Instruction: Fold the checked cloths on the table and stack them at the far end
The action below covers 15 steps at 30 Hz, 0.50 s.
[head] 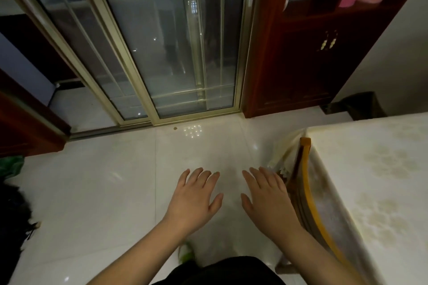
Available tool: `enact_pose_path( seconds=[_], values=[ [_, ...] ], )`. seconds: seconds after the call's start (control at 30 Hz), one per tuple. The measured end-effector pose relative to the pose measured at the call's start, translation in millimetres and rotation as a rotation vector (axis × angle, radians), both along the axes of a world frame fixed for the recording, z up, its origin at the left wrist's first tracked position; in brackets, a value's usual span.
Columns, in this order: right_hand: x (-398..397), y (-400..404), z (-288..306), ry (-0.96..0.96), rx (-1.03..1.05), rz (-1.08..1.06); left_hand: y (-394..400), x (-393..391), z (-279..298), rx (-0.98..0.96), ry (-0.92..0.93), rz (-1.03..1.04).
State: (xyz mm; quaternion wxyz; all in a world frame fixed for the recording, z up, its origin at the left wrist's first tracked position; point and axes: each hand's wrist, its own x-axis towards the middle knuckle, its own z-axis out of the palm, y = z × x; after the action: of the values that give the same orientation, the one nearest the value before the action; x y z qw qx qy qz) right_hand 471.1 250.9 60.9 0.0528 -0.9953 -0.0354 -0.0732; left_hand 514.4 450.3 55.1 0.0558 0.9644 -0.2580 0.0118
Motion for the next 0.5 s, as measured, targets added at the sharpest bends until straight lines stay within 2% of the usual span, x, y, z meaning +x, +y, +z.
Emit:
enact_pose_path(
  seconds=[0.5],
  values=[
    [199,5,0,0.039,-0.054,-0.176,2,231,0,-0.077,0.066,-0.137]
  ],
)
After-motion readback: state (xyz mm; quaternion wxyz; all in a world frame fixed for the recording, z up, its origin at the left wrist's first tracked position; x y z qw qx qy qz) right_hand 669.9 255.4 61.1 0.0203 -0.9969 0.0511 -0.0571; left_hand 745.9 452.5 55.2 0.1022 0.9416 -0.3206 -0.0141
